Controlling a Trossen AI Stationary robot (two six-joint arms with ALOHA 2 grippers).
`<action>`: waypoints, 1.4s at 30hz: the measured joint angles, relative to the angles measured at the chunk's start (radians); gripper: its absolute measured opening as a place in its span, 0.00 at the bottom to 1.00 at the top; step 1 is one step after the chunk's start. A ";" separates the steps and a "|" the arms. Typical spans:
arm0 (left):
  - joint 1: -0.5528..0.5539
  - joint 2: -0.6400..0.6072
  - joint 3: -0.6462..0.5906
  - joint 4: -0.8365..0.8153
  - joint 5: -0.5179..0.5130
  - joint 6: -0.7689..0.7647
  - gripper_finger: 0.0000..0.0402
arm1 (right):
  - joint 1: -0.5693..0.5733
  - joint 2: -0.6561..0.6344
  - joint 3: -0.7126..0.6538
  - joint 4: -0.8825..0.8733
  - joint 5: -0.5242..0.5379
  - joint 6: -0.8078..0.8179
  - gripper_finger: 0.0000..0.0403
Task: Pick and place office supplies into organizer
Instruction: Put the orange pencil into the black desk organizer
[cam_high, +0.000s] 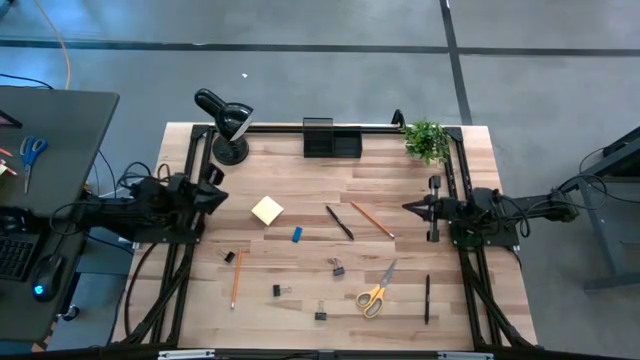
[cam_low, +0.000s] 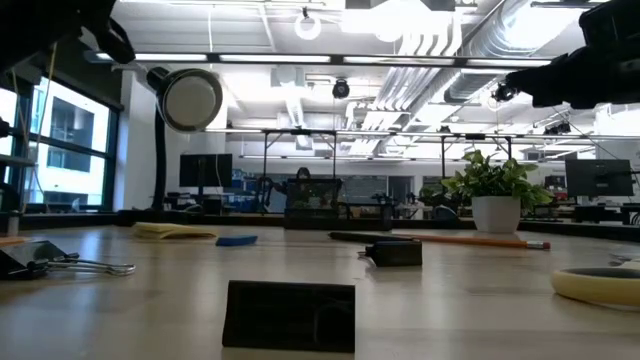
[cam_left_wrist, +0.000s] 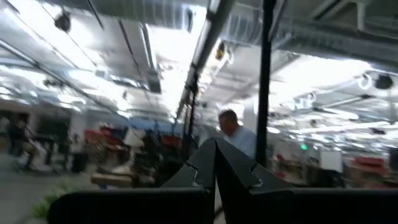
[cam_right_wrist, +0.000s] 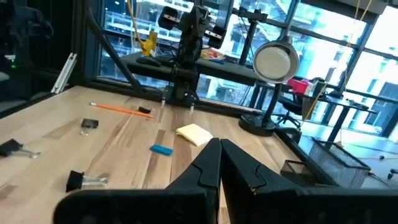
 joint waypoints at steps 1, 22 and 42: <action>0.000 0.003 0.000 0.014 -0.013 0.007 0.00 | 0.000 0.000 0.000 0.012 -0.006 -0.004 0.00; 0.000 0.528 0.241 -0.045 -0.061 0.147 0.00 | 0.000 0.134 0.005 0.209 0.235 0.265 0.09; 0.000 0.639 0.241 0.002 0.030 0.232 0.00 | 0.140 1.019 0.451 -0.087 0.403 0.639 0.34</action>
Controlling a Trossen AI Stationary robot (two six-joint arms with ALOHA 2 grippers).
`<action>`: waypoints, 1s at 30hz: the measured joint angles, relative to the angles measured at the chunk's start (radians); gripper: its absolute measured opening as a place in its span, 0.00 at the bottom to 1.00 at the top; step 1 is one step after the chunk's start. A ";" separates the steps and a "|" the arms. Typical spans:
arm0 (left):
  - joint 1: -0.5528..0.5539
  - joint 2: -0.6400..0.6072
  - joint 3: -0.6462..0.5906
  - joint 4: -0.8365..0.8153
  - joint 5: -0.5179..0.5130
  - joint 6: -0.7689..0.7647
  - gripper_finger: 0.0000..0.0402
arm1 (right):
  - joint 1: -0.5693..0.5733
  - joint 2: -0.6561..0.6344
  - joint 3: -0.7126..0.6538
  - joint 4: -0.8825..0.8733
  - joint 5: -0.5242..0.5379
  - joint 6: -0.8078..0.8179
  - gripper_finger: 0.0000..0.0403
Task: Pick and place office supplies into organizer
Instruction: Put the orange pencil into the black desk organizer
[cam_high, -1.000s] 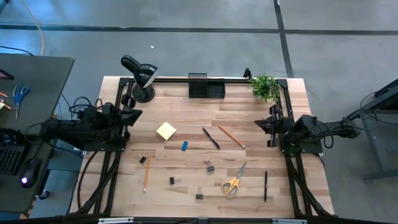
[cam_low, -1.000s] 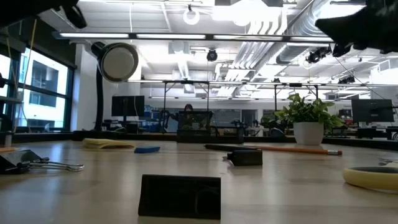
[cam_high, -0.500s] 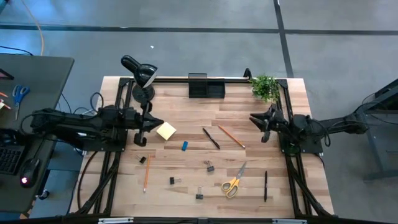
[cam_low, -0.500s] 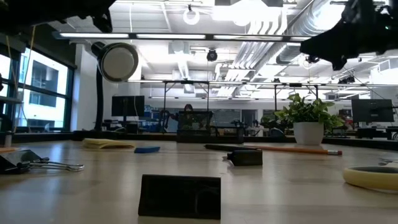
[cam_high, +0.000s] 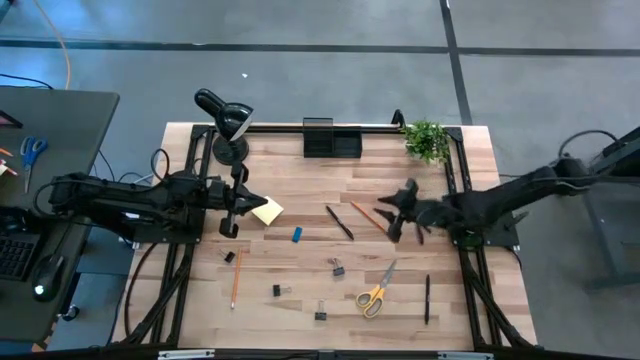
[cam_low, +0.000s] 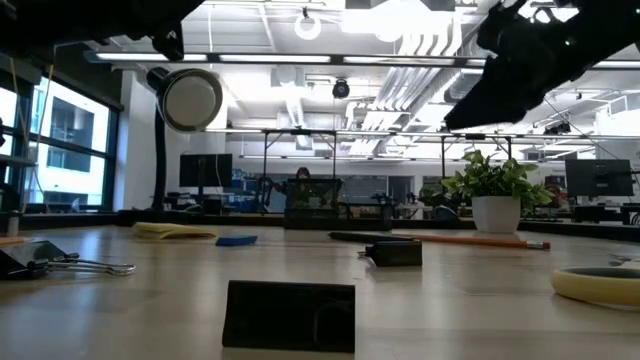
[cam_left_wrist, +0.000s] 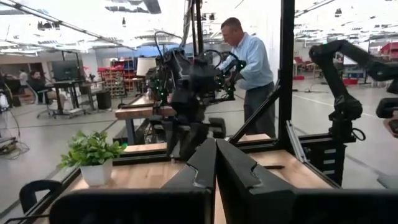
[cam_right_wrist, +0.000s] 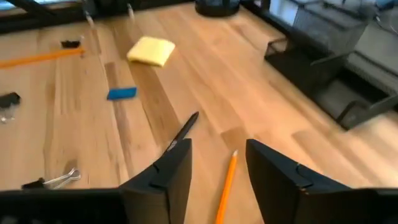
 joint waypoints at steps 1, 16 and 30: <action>0.000 0.000 0.000 0.000 0.000 0.009 0.00 | 0.025 0.032 0.013 -0.023 0.027 0.035 0.33; 0.000 0.000 0.000 0.021 0.000 0.065 0.00 | 0.341 0.355 0.055 -0.212 0.380 0.573 0.31; 0.000 0.000 0.000 0.026 0.000 0.088 0.00 | 0.413 0.636 0.054 -0.269 0.453 0.902 0.31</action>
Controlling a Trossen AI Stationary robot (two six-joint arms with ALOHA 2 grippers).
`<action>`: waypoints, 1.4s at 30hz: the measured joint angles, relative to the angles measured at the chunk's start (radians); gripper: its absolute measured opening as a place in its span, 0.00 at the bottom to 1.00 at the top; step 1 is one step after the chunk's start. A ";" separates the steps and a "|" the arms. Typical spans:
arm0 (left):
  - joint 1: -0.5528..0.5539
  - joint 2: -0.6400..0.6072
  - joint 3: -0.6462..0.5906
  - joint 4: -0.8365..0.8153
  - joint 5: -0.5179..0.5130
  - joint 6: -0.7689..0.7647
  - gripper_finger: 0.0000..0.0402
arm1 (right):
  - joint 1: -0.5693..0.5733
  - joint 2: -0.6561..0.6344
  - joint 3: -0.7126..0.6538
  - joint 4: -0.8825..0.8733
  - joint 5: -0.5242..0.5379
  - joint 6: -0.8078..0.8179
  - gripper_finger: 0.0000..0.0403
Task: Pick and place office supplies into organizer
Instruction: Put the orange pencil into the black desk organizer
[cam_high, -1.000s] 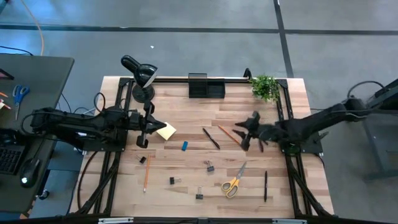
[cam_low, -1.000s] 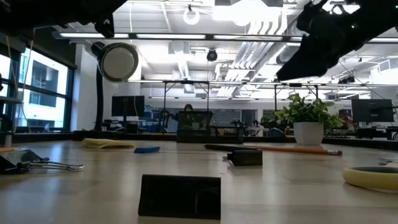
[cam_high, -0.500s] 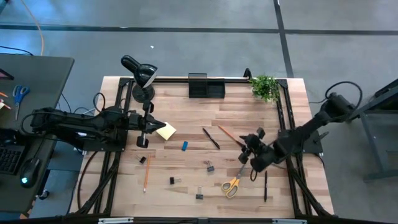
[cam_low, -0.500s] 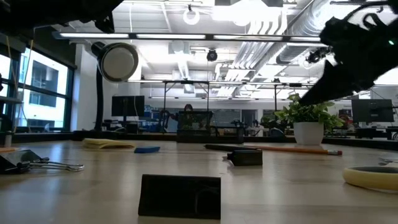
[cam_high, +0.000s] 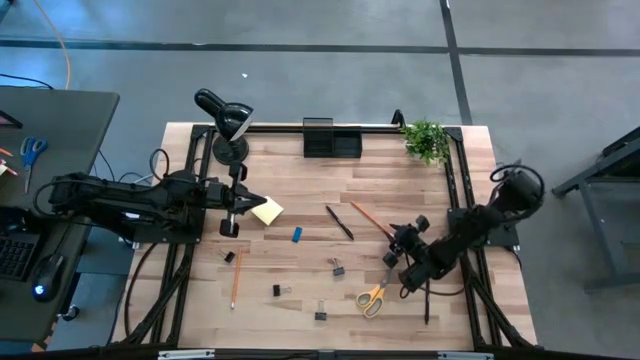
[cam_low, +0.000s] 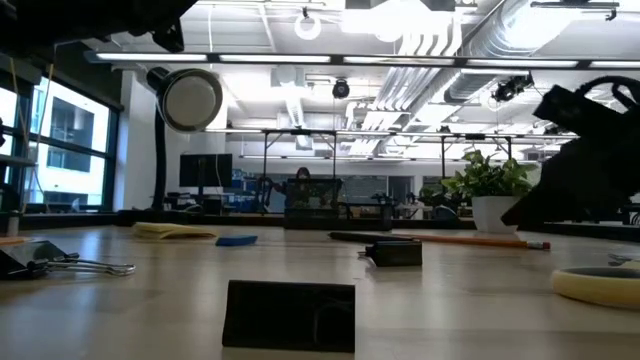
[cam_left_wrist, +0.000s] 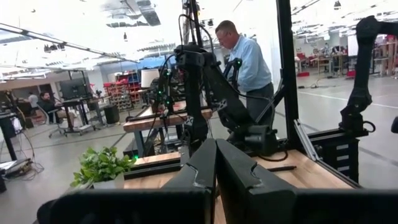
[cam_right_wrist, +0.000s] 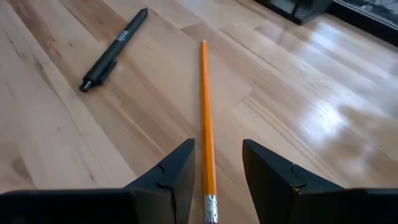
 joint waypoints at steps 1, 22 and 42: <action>0.000 0.000 0.000 -0.002 0.000 0.000 0.00 | 0.004 0.012 -0.001 0.000 -0.001 0.011 0.31; 0.000 0.001 0.000 -0.008 -0.012 -0.024 0.00 | 0.033 0.059 -0.138 0.322 -0.015 0.011 0.22; 0.000 0.000 0.000 -0.024 -0.012 -0.024 0.00 | -0.020 -0.066 -0.144 0.324 -0.140 -0.141 0.02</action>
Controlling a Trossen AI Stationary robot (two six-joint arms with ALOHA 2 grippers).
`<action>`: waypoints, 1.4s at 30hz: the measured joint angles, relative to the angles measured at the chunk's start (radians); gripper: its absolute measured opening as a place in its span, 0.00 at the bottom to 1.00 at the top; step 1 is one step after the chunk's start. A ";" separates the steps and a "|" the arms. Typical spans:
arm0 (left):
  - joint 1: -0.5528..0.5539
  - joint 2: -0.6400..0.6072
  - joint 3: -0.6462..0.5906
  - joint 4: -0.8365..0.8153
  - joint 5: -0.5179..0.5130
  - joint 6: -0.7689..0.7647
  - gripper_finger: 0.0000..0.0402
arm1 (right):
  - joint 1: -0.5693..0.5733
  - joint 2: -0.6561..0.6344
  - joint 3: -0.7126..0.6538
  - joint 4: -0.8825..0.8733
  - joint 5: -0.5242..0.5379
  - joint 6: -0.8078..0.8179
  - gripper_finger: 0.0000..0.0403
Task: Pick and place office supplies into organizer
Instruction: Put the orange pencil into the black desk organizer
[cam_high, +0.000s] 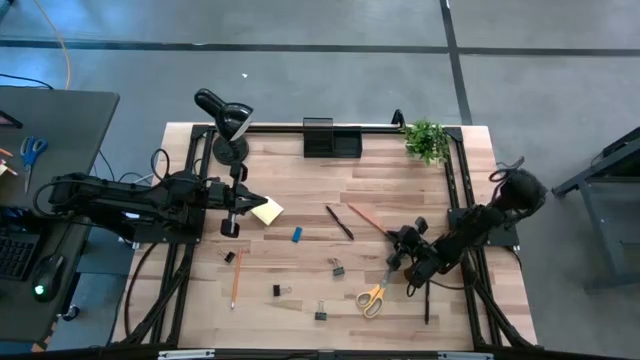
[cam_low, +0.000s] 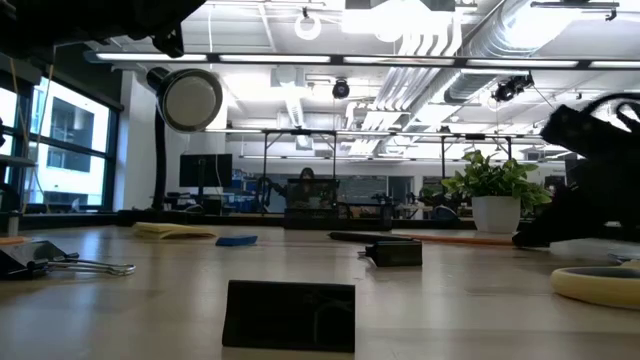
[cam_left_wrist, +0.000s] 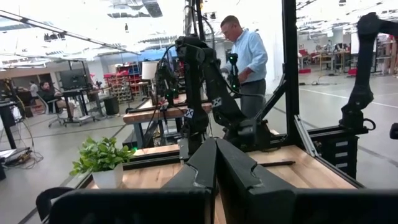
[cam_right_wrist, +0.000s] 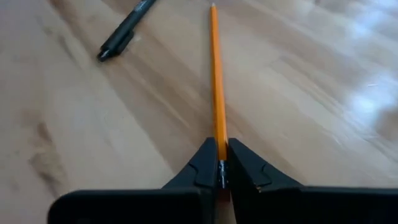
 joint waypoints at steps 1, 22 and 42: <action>0.000 0.000 0.000 0.002 0.000 0.000 0.00 | -0.017 -0.026 0.000 0.000 -0.017 -0.028 0.03; 0.000 -0.002 0.000 -0.001 -0.015 0.000 0.00 | -0.475 -0.279 0.545 -0.688 -0.275 -0.649 0.02; 0.000 -0.002 0.000 -0.029 -0.039 0.010 0.00 | -1.001 0.022 1.124 -0.822 -0.570 -1.335 0.02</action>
